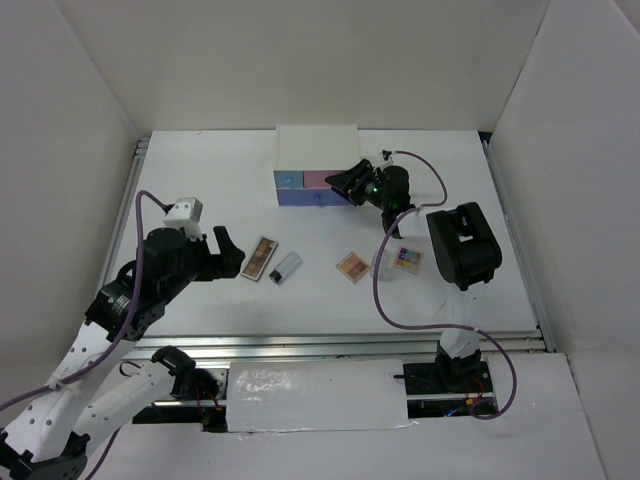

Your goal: Organize the makeup

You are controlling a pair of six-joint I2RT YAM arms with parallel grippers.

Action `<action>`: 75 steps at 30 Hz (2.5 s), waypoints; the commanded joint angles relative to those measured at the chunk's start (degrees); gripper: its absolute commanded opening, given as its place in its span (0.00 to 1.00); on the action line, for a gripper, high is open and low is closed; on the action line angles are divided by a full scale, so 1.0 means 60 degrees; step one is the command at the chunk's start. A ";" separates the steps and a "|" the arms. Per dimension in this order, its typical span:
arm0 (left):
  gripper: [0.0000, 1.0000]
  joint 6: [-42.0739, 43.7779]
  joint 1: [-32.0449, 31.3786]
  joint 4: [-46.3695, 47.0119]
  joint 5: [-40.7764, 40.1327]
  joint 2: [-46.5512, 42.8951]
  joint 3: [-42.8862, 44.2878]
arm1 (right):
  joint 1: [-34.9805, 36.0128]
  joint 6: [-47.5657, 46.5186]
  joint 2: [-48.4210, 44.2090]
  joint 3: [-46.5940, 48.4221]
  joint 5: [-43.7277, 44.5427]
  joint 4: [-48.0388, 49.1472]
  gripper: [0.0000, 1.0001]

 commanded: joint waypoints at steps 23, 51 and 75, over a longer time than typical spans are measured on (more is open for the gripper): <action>0.99 0.0641 0.0222 0.0335 0.0911 0.0227 -0.0072 | 0.0361 0.0828 0.0053 -0.0111 0.1188 0.1146 0.23; 0.99 0.0553 0.0222 0.0305 0.0750 0.0140 -0.0116 | 0.0741 0.1457 -0.1778 -0.3553 0.1086 0.3256 0.24; 0.99 0.0421 0.0207 0.0218 0.0501 0.0052 -0.0116 | 0.1005 0.0975 -0.3711 -0.4301 0.0969 0.2497 1.00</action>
